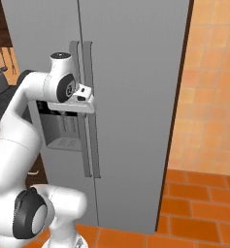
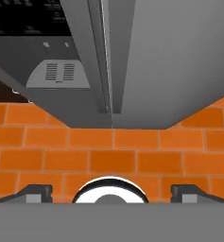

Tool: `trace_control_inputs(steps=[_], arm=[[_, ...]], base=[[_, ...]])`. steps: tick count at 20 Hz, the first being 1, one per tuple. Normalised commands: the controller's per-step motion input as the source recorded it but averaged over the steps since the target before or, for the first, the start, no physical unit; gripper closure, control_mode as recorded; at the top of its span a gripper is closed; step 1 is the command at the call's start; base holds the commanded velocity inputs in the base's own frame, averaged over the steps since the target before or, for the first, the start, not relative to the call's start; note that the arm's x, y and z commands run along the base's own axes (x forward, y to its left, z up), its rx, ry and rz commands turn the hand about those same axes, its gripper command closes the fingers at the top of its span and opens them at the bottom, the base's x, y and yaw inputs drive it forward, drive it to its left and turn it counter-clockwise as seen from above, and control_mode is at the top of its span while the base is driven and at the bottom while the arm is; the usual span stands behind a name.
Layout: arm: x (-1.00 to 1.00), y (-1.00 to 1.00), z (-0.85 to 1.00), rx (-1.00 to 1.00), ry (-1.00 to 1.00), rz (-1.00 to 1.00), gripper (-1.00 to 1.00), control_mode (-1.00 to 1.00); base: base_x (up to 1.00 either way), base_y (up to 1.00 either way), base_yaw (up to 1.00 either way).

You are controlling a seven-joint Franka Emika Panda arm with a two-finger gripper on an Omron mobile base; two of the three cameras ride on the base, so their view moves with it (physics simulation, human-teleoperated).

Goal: Take the strawberry from the fridge and place it on top of the pancake, located on the dining counter.

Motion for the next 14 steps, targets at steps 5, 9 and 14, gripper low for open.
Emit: trace_control_inputs(steps=[5, 9, 14], arm=[[0.96, -0.02, -0.12, 0.0, -0.11, 0.01, -1.0, -1.0], [1.0, -0.04, -0.1, 0.0, -0.15, 0.0, -1.0, -1.0], [0.99, 0.0, -0.08, 0.0, -0.1, 0.0, -1.0, -1.0]], base=[[0.0, 0.0, 0.0], [0.0, 0.0, 0.0], [0.0, 0.0, 0.0]])
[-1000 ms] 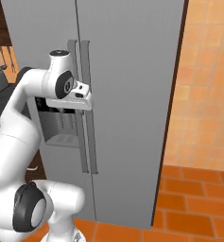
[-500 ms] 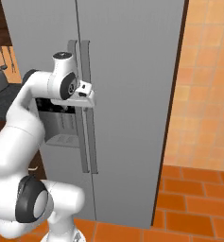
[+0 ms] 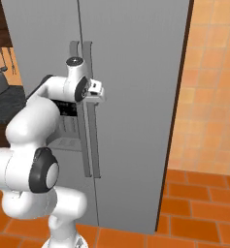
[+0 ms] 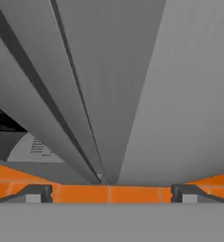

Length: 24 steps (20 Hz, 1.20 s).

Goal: Take the strawberry from the fridge and place it on top of the pancake, located on the dining counter.

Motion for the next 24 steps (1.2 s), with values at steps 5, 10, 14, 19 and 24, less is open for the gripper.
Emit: trace_control_inputs(steps=[5, 10, 14, 19, 24], arm=[[0.72, -0.05, -0.19, 0.0, -0.12, 0.0, -1.0, -1.0], [0.42, 0.0, -0.23, 0.0, -0.19, 0.0, -1.0, -1.0], [0.24, 0.02, -0.4, -0.04, -0.37, 0.0, -1.0, -1.0], [-0.27, 0.03, -0.28, 0.0, -0.51, 0.0, -1.0, -1.0], [-0.13, 0.09, -0.16, 0.0, -0.33, 0.0, -1.0, -1.0]], base=[[0.0, 0.0, 0.0], [0.0, 0.0, 0.0], [0.0, 0.0, 0.0], [0.0, 0.0, 0.0], [0.0, 0.0, 0.0]])
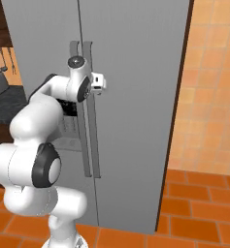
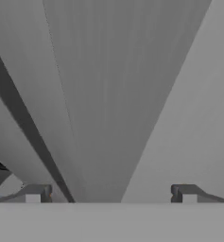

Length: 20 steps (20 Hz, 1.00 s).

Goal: Take the strawberry from the fridge and place it on top of the pancake, located on the dining counter.

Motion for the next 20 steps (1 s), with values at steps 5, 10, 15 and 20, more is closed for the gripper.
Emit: trace_control_inputs(steps=[5, 10, 15, 20], arm=[[0.46, -0.03, -0.04, 0.0, -0.2, 0.0, -1.0, -1.0], [0.54, -0.04, -0.09, 0.0, -0.16, 0.0, -1.0, -1.0], [0.32, -0.02, -0.14, 0.0, -0.19, 0.0, 1.0, -1.0], [0.1, 0.0, -0.17, 0.01, -0.23, 0.0, 1.0, -1.0]], base=[[0.0, 0.0, 0.0], [0.0, 0.0, 0.0], [0.0, 0.0, 0.0], [0.0, 0.0, 0.0]])
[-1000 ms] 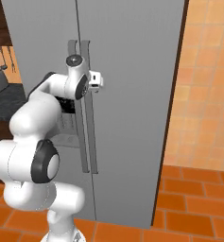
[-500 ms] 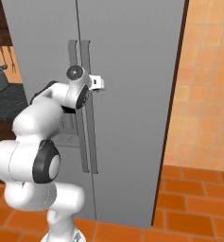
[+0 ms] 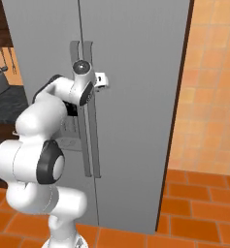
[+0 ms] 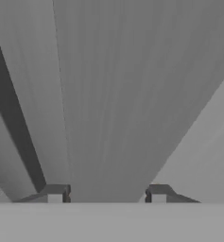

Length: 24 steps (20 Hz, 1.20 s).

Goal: Take the strawberry from the fridge and place it on top of the pancake, located on the dining counter.

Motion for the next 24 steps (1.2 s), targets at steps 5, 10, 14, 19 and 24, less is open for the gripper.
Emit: trace_control_inputs(steps=[5, 10, 14, 19, 24], arm=[[0.0, 0.0, -0.15, 0.02, -0.31, 0.0, 1.0, -1.0], [-0.1, -0.16, -0.02, 0.0, 0.04, 0.0, 1.0, -1.0], [-0.96, -0.89, -0.04, 0.0, 0.02, 0.0, 1.0, -1.0], [-1.0, -1.0, -0.05, 0.0, 0.0, 0.0, 1.0, -1.0], [-1.0, -1.0, 0.0, 0.0, 0.0, 0.0, 1.0, -1.0]], base=[[0.0, 0.0, 0.0], [0.0, 0.0, 0.0], [0.0, 0.0, 0.0], [0.0, 0.0, 0.0], [0.0, 0.0, 0.0]])
